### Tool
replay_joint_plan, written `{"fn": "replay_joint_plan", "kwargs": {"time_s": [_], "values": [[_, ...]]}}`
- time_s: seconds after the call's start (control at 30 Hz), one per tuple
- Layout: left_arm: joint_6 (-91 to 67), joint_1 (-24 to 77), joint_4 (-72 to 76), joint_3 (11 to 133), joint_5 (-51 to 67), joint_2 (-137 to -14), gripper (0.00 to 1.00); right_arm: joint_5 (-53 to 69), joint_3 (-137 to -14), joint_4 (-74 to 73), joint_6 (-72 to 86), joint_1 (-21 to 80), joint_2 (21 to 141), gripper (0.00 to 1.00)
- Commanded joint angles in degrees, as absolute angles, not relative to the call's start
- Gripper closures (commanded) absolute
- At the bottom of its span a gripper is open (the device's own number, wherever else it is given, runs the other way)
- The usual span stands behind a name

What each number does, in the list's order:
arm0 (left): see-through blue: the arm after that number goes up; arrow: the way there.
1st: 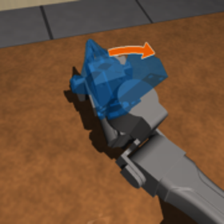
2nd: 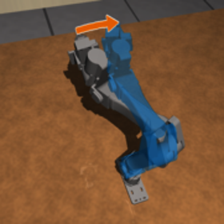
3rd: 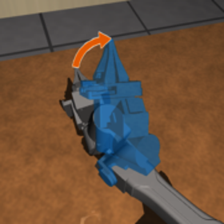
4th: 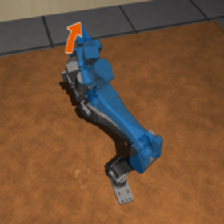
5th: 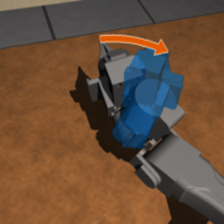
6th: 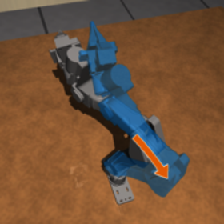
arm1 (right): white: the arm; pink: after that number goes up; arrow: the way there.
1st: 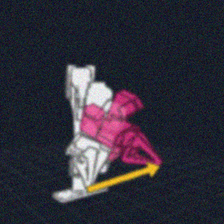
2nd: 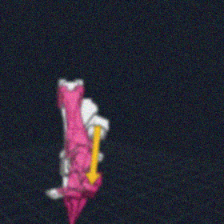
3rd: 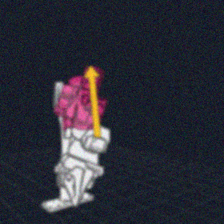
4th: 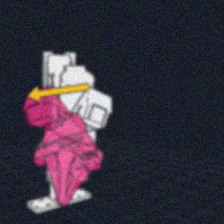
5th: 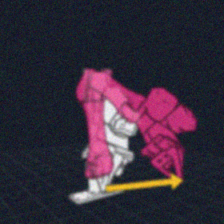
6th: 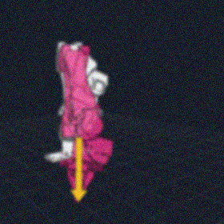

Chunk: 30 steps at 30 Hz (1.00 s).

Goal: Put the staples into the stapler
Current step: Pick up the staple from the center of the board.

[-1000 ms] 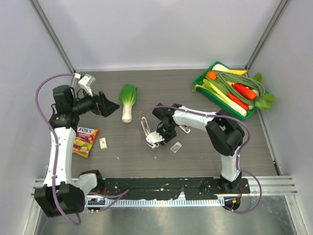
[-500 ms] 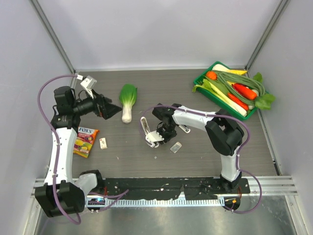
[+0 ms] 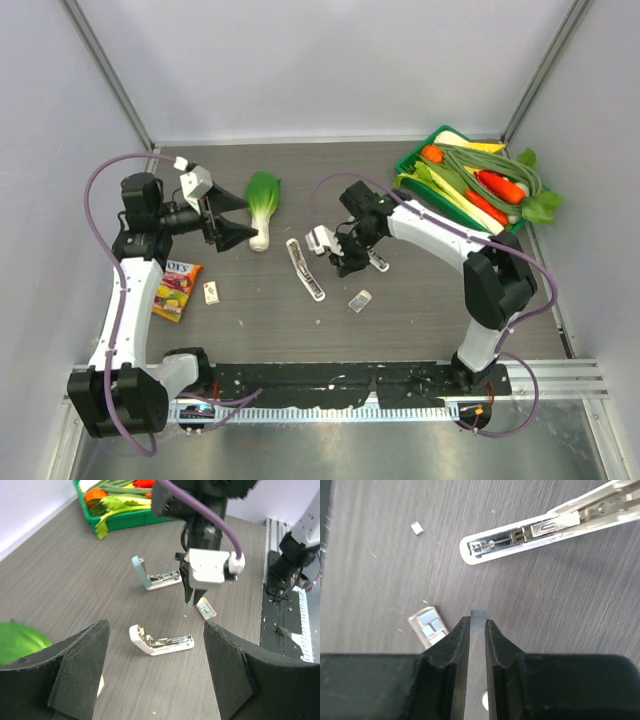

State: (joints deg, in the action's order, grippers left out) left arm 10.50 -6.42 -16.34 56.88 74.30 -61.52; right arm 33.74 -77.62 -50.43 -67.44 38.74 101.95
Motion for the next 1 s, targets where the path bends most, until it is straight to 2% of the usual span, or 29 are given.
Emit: {"fn": "replay_joint_plan", "kwargs": {"time_s": [0.0,0.1,0.17,0.23,0.3,0.4,0.53,0.77,0.97], "values": [[23.09,-1.77,-15.20,58.36,77.62,-62.66,0.19,50.49,-79.89,-54.66,-59.33,34.55,98.26,0.78],[39.05,3.77,-23.79,60.11,77.08,-64.06,0.19,58.32,-80.86,-58.96,-57.92,31.56,98.35,0.79],[56.79,9.47,-35.99,62.13,74.20,-65.03,0.19,62.47,-81.91,-63.88,-59.23,29.72,99.05,0.79],[66.75,16.65,-46.96,65.56,68.16,-67.32,0.16,67.48,-83.83,-72.36,-62.73,28.83,100.10,0.79],[74.43,20.90,-50.17,67.66,64.97,-68.72,0.15,70.03,-84.90,-77.67,-69.33,28.04,102.12,0.79],[76.99,28.62,-53.08,70.65,60.13,-71.71,0.14,73.21,-85.61,-86.12,-77.16,27.69,103.53,0.79],[77.87,36.46,-55.10,73.73,46.10,-76.71,0.18,74.35,-84.03,-86.22,-77.17,27.42,103.71,0.79],[73.04,41.83,-53.17,77.95,39.12,-80.50,0.28,76.99,-82.62,-86.04,-76.55,27.33,103.62,0.79],[72.60,46.04,-54.14,79.45,36.39,-82.61,0.32,79.28,-81.74,-86.22,-75.67,27.16,105.55,0.79]]}}
